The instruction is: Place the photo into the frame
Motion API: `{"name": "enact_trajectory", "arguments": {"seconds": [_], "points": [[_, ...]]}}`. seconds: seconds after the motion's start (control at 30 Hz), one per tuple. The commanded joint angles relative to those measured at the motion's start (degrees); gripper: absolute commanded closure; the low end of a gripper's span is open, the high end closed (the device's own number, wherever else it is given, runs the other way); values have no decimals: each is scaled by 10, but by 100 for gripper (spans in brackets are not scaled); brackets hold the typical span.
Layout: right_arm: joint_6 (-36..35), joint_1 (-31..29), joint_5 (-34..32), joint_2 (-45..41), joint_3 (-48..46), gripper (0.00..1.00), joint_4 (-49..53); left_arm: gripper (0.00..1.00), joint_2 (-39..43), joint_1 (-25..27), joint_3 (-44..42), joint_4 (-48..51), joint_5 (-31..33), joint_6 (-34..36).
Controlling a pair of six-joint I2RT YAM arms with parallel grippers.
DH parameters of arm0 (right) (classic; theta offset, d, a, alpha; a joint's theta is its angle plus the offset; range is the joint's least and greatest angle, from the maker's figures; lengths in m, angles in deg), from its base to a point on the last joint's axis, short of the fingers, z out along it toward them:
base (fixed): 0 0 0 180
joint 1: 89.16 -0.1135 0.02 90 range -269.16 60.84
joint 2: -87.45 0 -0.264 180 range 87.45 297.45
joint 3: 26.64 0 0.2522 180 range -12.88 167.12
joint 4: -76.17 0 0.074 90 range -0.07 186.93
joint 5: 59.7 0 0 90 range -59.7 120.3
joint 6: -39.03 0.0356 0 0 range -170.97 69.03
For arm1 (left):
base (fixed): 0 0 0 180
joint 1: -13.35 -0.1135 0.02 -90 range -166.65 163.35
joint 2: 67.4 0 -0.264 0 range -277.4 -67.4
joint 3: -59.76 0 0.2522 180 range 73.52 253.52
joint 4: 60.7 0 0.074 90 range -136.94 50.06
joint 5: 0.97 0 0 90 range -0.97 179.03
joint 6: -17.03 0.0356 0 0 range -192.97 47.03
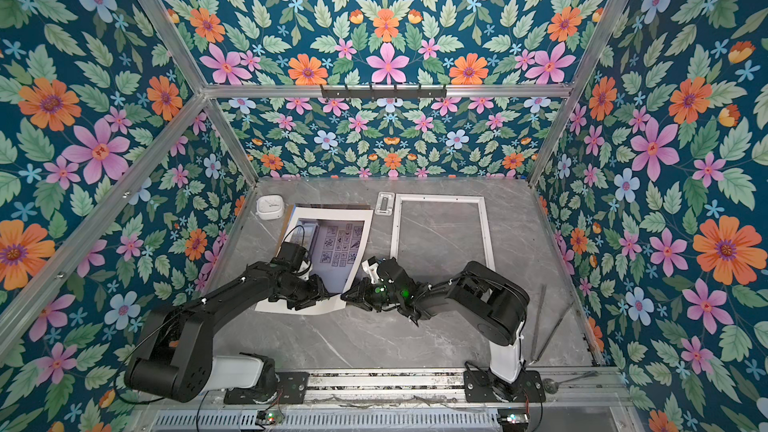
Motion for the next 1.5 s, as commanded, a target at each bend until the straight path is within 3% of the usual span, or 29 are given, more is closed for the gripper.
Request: {"name": "enact_trajectory", "arguments": {"seconds": [0.0, 0.23, 0.5, 0.77, 0.93, 1.13, 1.27, 1.47], "points": [[6, 0, -5, 2, 2, 84, -4, 48, 3, 0, 4, 16, -1, 5], [1, 1, -13, -1, 9, 99, 27, 48, 4, 0, 14, 22, -2, 6], [-58, 8, -14, -42, 25, 100, 134, 46, 12, 0, 38, 39, 2, 11], [-172, 35, -2, -141, 55, 100, 346, 45, 46, 3, 86, 41, 53, -9], [-233, 55, 3, -198, 64, 100, 477, 44, 46, 5, 100, 1, 30, -35], [-250, 111, -1, -300, 11, 100, 551, 42, 22, 42, 116, -59, 25, -59], [-259, 182, 61, -348, -27, 100, 587, 38, -5, 74, 130, -97, 12, -74], [-310, 249, 92, -398, -46, 100, 699, 35, -44, 99, 147, -131, 1, -87]]}}
